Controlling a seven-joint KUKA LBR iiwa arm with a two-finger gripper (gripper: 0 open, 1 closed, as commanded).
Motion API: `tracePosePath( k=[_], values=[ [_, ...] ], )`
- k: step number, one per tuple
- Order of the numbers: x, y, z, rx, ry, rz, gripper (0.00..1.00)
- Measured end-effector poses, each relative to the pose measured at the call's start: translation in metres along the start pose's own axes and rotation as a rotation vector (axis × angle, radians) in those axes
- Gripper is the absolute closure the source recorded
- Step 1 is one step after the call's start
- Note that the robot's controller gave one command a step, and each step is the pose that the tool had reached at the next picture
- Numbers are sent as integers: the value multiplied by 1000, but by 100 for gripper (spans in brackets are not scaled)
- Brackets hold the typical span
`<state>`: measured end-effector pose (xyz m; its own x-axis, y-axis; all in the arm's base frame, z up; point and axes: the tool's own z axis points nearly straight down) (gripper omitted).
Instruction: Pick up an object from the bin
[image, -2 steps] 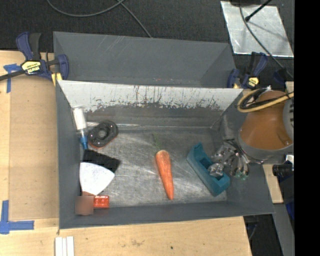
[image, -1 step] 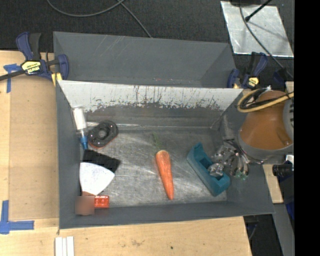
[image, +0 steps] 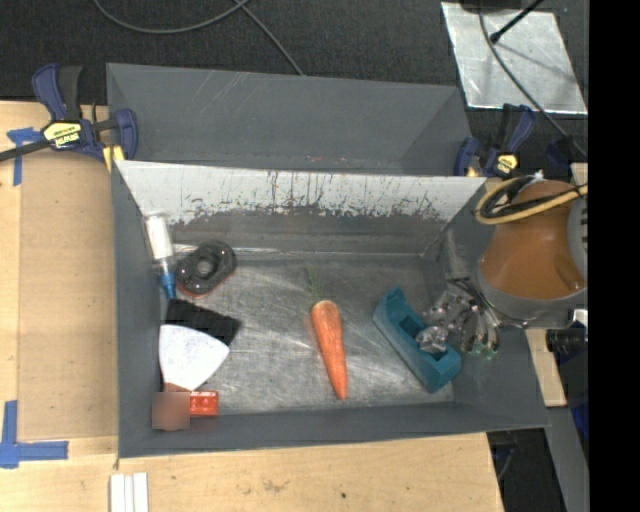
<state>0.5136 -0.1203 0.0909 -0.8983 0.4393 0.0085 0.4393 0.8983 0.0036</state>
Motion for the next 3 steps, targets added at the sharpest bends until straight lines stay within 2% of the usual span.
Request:
tracePosePath(
  k=[1, 3],
  values=[
    [3, 0, -16, 2, 9, -2, 100],
    [1, -1, -55, 4, -8, -4, 100]
  ],
)
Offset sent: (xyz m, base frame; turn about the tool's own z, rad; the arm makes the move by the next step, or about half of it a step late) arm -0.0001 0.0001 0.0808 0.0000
